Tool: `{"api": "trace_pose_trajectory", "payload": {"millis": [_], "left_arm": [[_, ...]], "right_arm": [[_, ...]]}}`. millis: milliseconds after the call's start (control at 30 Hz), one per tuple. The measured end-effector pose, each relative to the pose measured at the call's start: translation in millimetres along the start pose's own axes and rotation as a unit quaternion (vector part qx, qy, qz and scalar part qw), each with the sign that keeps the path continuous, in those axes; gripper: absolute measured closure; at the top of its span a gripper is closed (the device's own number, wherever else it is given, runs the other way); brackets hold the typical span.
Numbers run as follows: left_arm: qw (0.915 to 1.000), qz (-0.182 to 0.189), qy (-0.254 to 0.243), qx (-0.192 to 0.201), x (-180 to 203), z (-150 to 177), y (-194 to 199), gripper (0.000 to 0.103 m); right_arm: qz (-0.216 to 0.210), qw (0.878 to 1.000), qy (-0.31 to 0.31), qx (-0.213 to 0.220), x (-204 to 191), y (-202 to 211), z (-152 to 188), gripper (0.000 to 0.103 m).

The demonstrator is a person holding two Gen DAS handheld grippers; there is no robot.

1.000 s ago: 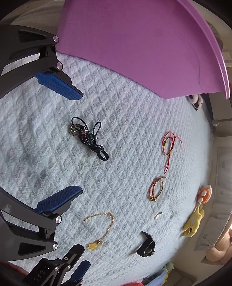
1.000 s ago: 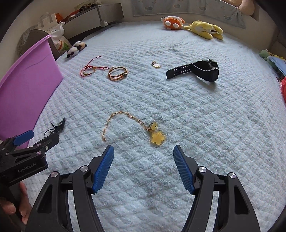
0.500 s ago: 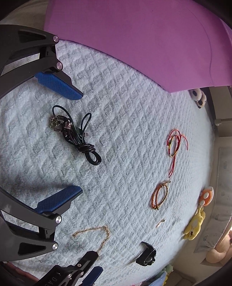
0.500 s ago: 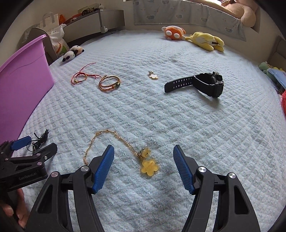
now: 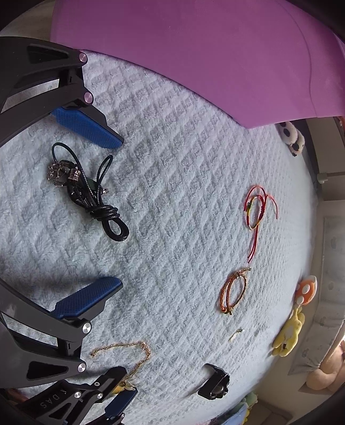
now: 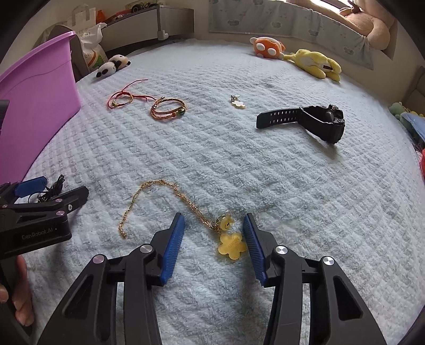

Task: Organize jewelry
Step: 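Grasp the black cord necklace with the left tool while the right tool grasps the gold flower-pendant chain, then carry the black cord necklace in the left tool while the right tool carries the gold chain to the tub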

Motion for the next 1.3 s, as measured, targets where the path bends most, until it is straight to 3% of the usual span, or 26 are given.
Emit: {"api": "trace_pose_trajectory", "payload": {"millis": [133,433,633,800,900,1300], "left_arm": [[0.9999,-0.004,-0.010,0.007,4,2,1,0.011],[0.9998,0.009,-0.019,0.006,8,6,8,0.030],[0.9996,0.016,-0.021,0.005,11,14,16,0.055],[0.9991,0.021,-0.037,0.006,15,19,25,0.089],[0.9990,0.020,-0.039,0.002,15,19,29,0.093],[0.9993,0.027,-0.019,-0.016,7,14,63,0.094]], "right_arm": [[-0.002,1.000,0.007,0.001,-3,0,-1,0.067],[-0.015,1.000,0.001,0.000,-5,1,-2,0.081],[-0.025,1.000,-0.009,-0.004,-3,2,-3,0.087],[-0.032,0.999,-0.024,-0.003,0,7,-3,0.087],[-0.034,0.999,-0.030,-0.003,0,11,-2,0.087],[-0.040,0.998,-0.041,-0.001,3,51,-5,0.087]]}}
Point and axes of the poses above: each gripper's, at about its wrist camera, not at the fingertips, and y roughly against the way its jaws point, x to its right, z to its underside, the point moved 2 cm from there along -y, roughly the way its jaws point, and after that the axes turned 13 degrees about y, right-handed, at the moved point
